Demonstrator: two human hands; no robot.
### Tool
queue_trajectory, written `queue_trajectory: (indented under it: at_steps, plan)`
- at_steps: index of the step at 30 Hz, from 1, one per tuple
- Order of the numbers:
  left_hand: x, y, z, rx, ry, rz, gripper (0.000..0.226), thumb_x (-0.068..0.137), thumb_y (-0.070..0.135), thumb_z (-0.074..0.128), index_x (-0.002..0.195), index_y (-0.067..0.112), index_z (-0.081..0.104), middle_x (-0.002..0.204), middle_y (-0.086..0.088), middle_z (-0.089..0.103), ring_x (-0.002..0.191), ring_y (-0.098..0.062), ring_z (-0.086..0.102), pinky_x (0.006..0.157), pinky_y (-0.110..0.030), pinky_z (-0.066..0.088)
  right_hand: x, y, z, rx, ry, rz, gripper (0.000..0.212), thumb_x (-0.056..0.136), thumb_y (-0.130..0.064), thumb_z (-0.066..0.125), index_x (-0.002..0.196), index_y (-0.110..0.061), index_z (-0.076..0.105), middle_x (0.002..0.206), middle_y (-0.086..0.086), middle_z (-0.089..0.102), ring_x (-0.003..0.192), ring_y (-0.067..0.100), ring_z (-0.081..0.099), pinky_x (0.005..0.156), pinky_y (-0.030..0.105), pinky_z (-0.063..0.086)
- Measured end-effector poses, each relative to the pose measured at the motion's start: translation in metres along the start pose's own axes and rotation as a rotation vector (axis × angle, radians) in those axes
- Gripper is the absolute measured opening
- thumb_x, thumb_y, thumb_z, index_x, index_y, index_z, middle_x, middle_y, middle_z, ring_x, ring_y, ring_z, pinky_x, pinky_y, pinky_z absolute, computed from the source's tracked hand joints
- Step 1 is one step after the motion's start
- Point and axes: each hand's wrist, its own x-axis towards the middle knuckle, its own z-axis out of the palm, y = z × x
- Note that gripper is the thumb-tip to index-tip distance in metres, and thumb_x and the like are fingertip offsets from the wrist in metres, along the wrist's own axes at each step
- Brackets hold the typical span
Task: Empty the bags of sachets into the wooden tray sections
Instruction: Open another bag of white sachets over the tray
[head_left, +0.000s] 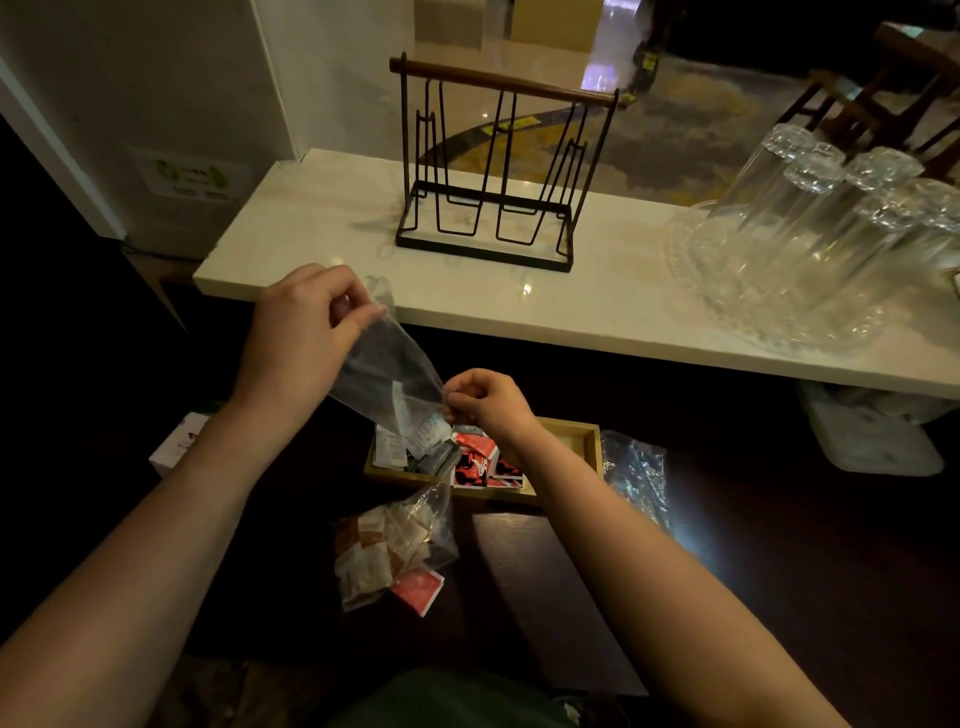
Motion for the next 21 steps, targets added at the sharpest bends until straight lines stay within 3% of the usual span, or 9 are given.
queue_trajectory:
  at_steps: [7, 12, 15, 18, 21]
  plan:
    - [-0.005, 0.013, 0.006, 0.032, -0.047, 0.15, 0.012, 0.077, 0.015, 0.072, 0.073, 0.011, 0.062, 0.07, 0.003, 0.045, 0.063, -0.013, 0.043, 0.057, -0.016, 0.029, -0.002, 0.007, 0.006, 0.064, -0.037, 0.019, 0.018, 0.091, 0.007, 0.051, 0.083, -0.008, 0.058, 0.078, 0.007, 0.062, 0.069, 0.015, 0.062, 0.063, 0.019, 0.056]
    - [-0.003, 0.015, 0.008, 0.018, -0.046, 0.142, 0.012, 0.077, 0.015, 0.073, 0.072, 0.011, 0.063, 0.068, -0.001, 0.049, 0.062, -0.015, 0.045, 0.055, -0.017, 0.031, -0.002, 0.007, 0.005, 0.043, 0.023, 0.021, 0.013, 0.091, 0.008, 0.05, 0.089, -0.003, 0.057, 0.076, 0.008, 0.06, 0.064, 0.016, 0.06, 0.057, 0.017, 0.054]
    - [-0.002, 0.008, 0.008, 0.03, 0.012, 0.101, 0.013, 0.079, 0.013, 0.071, 0.072, 0.008, 0.062, 0.069, -0.004, 0.051, 0.062, -0.017, 0.047, 0.058, -0.023, 0.033, -0.005, 0.007, -0.003, 0.021, 0.048, 0.006, 0.018, 0.091, 0.004, 0.053, 0.101, -0.007, 0.063, 0.086, 0.011, 0.063, 0.071, 0.019, 0.063, 0.063, 0.021, 0.056]
    - [-0.003, -0.005, 0.011, 0.051, 0.081, 0.038, 0.013, 0.083, 0.014, 0.067, 0.074, 0.009, 0.059, 0.072, -0.003, 0.05, 0.064, -0.017, 0.047, 0.058, -0.025, 0.033, -0.018, 0.004, -0.017, -0.097, 0.032, -0.067, 0.028, 0.089, -0.002, 0.06, 0.115, -0.007, 0.065, 0.089, 0.006, 0.065, 0.078, 0.012, 0.064, 0.07, 0.019, 0.057]
    - [-0.008, -0.022, 0.026, 0.049, 0.036, -0.029, 0.011, 0.085, 0.017, 0.065, 0.076, 0.011, 0.06, 0.075, -0.001, 0.053, 0.065, -0.016, 0.049, 0.058, -0.024, 0.034, -0.031, 0.009, -0.037, -0.326, 0.182, -0.106, 0.016, 0.085, -0.013, 0.068, 0.1, -0.018, 0.072, 0.086, 0.0, 0.068, 0.08, 0.014, 0.066, 0.075, 0.03, 0.059]
